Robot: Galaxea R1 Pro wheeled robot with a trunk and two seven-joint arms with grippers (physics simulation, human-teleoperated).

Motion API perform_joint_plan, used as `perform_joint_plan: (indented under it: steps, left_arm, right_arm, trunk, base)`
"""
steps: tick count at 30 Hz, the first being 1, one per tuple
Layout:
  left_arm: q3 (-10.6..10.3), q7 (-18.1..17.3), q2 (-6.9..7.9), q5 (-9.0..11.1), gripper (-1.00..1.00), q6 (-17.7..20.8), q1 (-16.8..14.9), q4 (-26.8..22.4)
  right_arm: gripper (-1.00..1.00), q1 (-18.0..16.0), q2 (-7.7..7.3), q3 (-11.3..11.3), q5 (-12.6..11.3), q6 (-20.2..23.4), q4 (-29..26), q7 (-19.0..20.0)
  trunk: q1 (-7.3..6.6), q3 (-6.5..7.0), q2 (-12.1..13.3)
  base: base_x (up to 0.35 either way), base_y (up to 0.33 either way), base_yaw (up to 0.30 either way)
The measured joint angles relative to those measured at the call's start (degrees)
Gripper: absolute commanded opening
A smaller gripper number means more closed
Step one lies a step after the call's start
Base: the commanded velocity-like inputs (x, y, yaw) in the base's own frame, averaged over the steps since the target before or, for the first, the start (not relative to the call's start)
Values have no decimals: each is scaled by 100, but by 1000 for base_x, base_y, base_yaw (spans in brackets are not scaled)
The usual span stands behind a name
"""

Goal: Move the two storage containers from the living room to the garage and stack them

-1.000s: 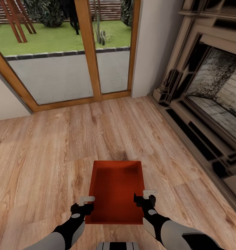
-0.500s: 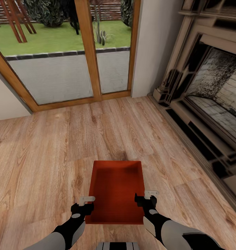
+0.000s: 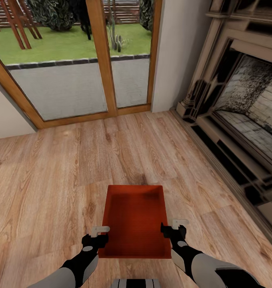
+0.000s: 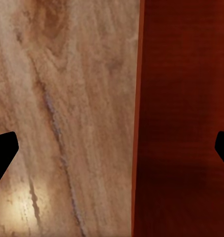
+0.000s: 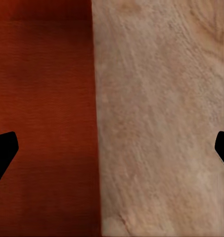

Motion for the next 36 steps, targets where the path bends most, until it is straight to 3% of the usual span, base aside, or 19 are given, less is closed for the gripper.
perform_joint_plan:
  steps: [36]
  left_arm:
    - [0, 0, -77, 0, 100, -18, 0, 36]
  right_arm:
    - [100, 2, -10, 12, 52, 8, 0, 3]
  trunk:
    - [0, 0, 0]
  base:
    - [0, 0, 0]
